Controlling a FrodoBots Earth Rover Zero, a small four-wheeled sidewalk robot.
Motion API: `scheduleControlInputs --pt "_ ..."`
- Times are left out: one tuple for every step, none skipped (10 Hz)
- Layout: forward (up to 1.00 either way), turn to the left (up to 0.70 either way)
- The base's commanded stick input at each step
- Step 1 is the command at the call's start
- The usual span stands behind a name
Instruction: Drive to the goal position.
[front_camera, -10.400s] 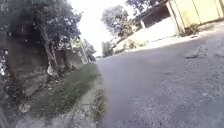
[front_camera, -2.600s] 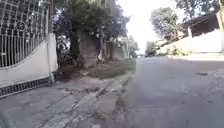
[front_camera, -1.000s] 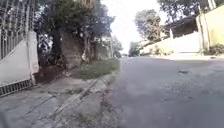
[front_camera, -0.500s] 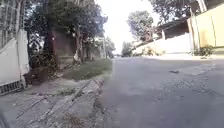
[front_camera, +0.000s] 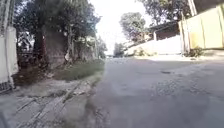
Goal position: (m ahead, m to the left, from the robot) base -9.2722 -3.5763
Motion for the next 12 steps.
scheduleControlInputs --pt "0.0 -1.0" --pt "0.0 -1.0" --pt "0.0 -1.0" --pt "0.0 -1.0" --pt "0.0 -1.0" --pt "0.0 -1.0" --pt "0.0 -1.0" --pt "0.36 -0.79" --pt "1.0 -0.4" --pt "1.0 -0.4" --pt "1.0 -0.4" --pt "1.0 -0.4"
